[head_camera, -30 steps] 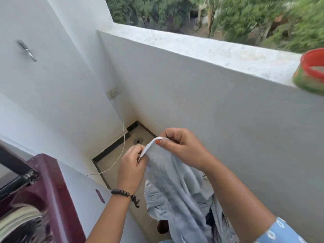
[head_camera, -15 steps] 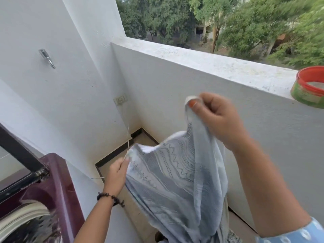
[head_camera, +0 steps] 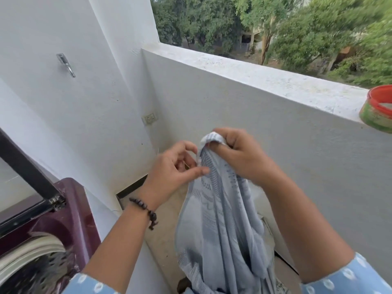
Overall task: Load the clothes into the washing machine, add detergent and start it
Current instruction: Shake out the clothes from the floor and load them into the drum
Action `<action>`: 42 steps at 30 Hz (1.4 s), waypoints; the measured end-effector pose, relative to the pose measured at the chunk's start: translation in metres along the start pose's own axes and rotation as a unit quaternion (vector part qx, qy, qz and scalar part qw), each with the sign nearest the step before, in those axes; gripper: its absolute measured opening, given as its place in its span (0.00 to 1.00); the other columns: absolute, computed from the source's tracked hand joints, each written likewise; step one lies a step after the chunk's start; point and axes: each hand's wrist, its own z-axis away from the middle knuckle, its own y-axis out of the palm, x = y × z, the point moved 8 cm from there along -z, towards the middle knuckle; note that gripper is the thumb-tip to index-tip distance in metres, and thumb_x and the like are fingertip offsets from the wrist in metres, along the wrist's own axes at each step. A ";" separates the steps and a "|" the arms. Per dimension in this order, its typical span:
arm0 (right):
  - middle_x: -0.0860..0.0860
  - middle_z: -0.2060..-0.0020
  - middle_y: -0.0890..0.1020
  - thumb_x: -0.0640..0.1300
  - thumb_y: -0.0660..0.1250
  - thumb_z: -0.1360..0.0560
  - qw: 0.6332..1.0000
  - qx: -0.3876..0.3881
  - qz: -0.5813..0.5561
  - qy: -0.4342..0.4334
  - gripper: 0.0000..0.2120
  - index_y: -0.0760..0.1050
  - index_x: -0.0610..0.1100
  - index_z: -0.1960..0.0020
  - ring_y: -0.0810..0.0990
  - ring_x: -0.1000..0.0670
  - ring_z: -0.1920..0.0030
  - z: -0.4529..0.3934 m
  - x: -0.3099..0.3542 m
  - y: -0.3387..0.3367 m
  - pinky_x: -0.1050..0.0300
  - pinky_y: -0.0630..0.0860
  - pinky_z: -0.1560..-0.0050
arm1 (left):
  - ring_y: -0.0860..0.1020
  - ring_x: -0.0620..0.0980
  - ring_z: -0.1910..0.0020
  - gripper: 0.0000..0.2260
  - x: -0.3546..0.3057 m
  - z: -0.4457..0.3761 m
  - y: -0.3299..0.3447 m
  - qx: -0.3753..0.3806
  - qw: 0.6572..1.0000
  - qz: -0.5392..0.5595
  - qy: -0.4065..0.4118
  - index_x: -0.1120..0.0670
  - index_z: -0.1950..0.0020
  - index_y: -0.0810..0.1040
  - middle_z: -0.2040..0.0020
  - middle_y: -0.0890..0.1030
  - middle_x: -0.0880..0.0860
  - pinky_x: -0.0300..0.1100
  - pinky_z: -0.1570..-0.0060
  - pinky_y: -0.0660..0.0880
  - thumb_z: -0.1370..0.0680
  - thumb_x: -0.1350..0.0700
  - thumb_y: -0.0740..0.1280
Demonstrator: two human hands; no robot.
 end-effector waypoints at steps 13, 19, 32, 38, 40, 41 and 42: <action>0.45 0.67 0.70 0.42 0.61 0.20 0.943 -0.213 -0.215 -0.136 0.13 0.79 0.51 0.59 0.62 0.35 0.69 0.005 0.066 -0.084 0.45 0.59 0.67 | 0.81 0.58 0.54 0.15 0.154 0.060 0.074 0.171 0.944 -0.171 -0.226 0.61 0.52 0.81 0.53 0.84 0.59 0.53 0.51 0.77 0.19 0.51 0.63; 0.51 0.47 0.80 0.55 0.74 0.31 0.973 0.054 0.211 0.071 0.30 0.69 0.54 0.33 0.80 0.50 0.52 0.008 0.025 -0.053 0.52 0.80 0.51 | 0.75 0.50 0.62 0.24 0.060 0.003 0.007 -0.024 0.990 -0.100 -0.094 0.62 0.56 0.80 0.59 0.80 0.62 0.45 0.62 0.69 0.26 0.40 0.61; 0.46 0.70 0.67 0.48 0.61 0.21 0.983 -0.160 -0.093 -0.017 0.18 0.69 0.36 0.65 0.65 0.49 0.68 -0.001 0.032 -0.058 0.55 0.60 0.67 | 0.67 0.42 0.74 0.03 0.005 0.000 0.010 -0.083 0.990 -0.098 0.053 0.52 0.58 0.77 0.71 0.71 0.45 0.38 0.71 0.64 0.25 0.57 0.64; 0.54 0.72 0.69 0.44 0.60 0.18 0.965 -0.211 -0.135 -0.077 0.17 0.70 0.47 0.65 0.64 0.52 0.70 0.004 0.072 -0.093 0.55 0.58 0.69 | 0.78 0.48 0.66 0.13 0.094 0.039 0.037 -0.020 0.982 -0.130 -0.137 0.46 0.62 0.77 0.66 0.81 0.47 0.44 0.67 0.73 0.23 0.62 0.64; 0.51 0.72 0.72 0.46 0.62 0.19 0.978 -0.186 -0.073 -0.056 0.17 0.74 0.40 0.64 0.65 0.50 0.71 0.000 0.070 -0.091 0.55 0.62 0.70 | 0.80 0.52 0.60 0.05 0.072 0.033 0.029 -0.074 0.987 0.029 -0.142 0.51 0.53 0.78 0.60 0.83 0.49 0.48 0.60 0.76 0.22 0.51 0.66; 0.48 0.71 0.73 0.46 0.64 0.20 0.986 -0.162 -0.032 -0.039 0.17 0.75 0.36 0.62 0.66 0.49 0.70 -0.003 0.065 -0.084 0.55 0.64 0.69 | 0.81 0.50 0.56 0.15 0.051 0.023 0.026 -0.083 0.985 0.093 -0.118 0.53 0.47 0.78 0.56 0.84 0.50 0.45 0.57 0.77 0.24 0.42 0.66; 0.46 0.70 0.74 0.47 0.65 0.21 0.991 -0.132 0.009 -0.026 0.16 0.77 0.36 0.59 0.68 0.50 0.71 -0.006 0.060 -0.073 0.56 0.65 0.69 | 0.81 0.48 0.53 0.23 0.029 0.013 0.023 -0.072 0.984 0.138 -0.084 0.53 0.43 0.76 0.52 0.83 0.51 0.43 0.53 0.78 0.27 0.36 0.67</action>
